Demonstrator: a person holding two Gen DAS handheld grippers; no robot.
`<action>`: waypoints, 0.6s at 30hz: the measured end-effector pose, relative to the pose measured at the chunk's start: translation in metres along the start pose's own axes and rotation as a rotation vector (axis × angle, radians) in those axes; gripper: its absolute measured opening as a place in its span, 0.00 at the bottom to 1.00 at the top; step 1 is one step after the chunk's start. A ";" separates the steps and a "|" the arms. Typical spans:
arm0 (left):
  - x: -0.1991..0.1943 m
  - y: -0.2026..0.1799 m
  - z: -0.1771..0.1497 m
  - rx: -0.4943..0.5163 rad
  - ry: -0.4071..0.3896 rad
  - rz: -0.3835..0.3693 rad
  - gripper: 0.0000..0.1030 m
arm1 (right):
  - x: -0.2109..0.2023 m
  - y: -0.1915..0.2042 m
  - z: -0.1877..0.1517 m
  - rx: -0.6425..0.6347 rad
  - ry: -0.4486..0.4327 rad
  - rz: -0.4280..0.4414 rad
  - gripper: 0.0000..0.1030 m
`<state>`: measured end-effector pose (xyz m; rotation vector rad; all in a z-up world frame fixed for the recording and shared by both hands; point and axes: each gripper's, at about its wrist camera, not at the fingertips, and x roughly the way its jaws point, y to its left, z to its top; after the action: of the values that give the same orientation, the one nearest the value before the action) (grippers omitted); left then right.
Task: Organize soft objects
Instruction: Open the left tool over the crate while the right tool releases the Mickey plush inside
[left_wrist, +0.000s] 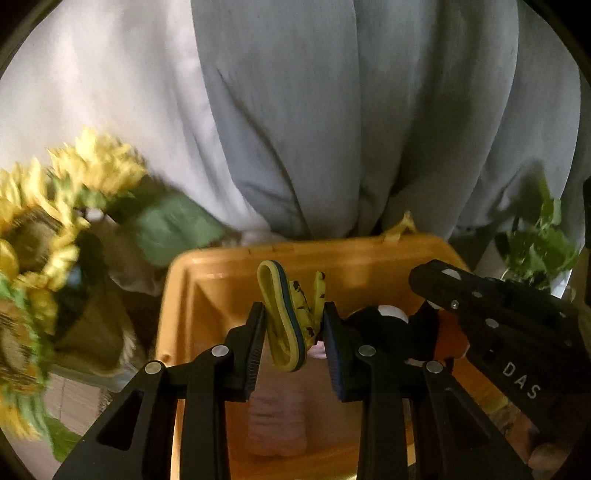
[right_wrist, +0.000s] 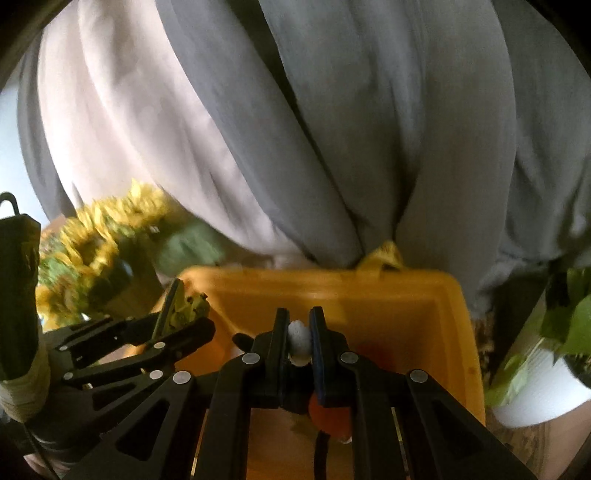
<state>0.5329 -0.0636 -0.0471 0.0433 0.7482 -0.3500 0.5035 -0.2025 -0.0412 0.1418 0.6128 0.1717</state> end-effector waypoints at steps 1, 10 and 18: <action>0.006 -0.001 -0.001 -0.001 0.017 -0.002 0.30 | 0.004 -0.003 -0.003 0.008 0.019 -0.005 0.12; 0.041 -0.002 -0.017 -0.013 0.145 -0.021 0.48 | 0.020 -0.014 -0.008 0.053 0.102 -0.009 0.35; 0.038 -0.008 -0.021 0.004 0.162 -0.019 0.68 | 0.000 -0.014 -0.002 0.059 0.045 -0.032 0.61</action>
<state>0.5423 -0.0790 -0.0871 0.0691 0.9088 -0.3691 0.5037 -0.2162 -0.0456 0.1854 0.6646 0.1262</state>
